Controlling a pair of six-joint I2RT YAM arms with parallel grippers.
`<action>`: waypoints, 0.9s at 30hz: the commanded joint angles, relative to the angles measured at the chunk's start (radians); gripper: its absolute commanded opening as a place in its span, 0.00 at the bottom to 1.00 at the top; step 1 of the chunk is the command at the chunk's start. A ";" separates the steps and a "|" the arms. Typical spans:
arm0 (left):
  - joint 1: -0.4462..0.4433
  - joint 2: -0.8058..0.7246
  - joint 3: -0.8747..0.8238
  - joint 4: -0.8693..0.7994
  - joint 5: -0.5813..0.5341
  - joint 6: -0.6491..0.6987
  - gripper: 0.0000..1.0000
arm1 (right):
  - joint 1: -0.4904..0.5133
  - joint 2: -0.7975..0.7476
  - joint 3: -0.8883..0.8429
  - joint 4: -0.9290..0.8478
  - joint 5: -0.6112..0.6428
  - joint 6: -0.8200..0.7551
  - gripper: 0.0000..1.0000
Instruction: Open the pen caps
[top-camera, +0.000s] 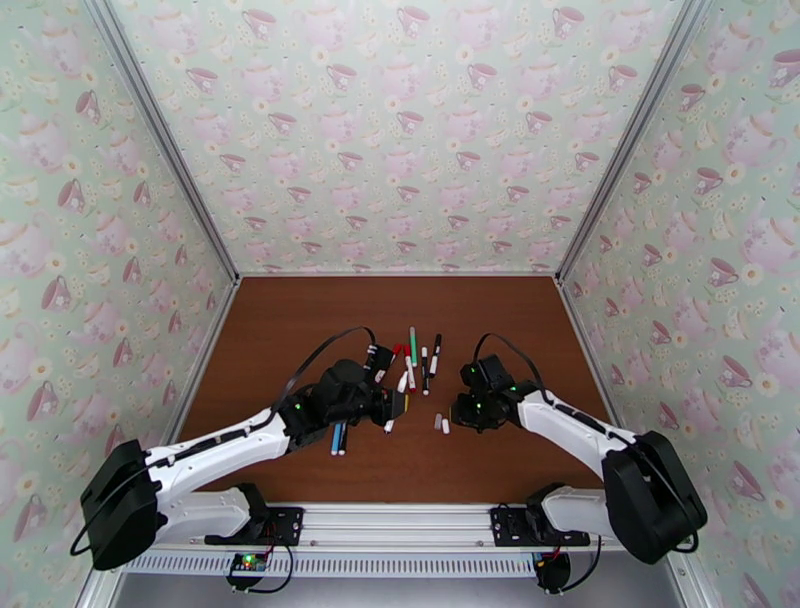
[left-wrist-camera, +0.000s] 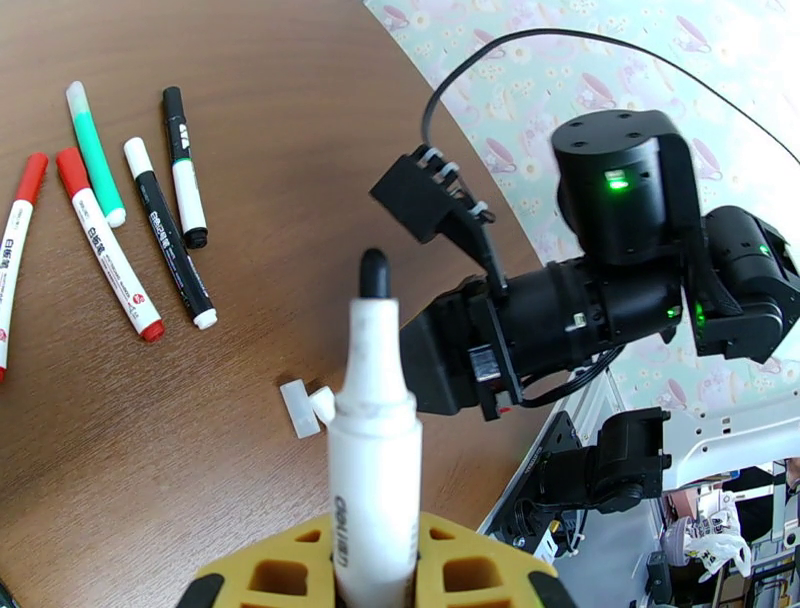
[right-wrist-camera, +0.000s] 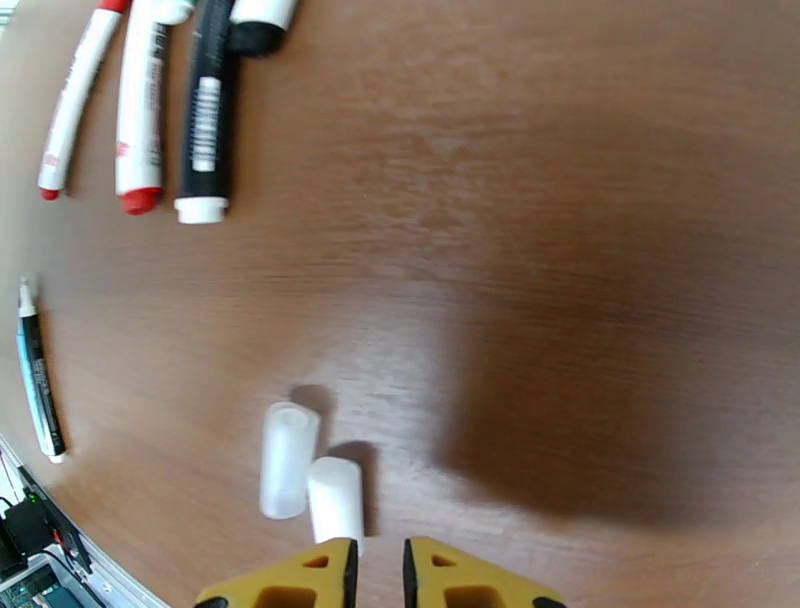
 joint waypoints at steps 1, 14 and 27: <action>0.004 0.004 0.011 -0.017 0.020 -0.001 0.03 | 0.009 0.025 0.001 0.030 -0.019 -0.026 0.15; 0.005 0.034 0.042 -0.042 0.022 0.001 0.03 | 0.009 0.080 0.015 0.041 -0.015 -0.035 0.27; 0.004 0.044 0.039 -0.049 0.016 0.005 0.02 | 0.012 0.052 0.015 0.032 -0.039 -0.023 0.27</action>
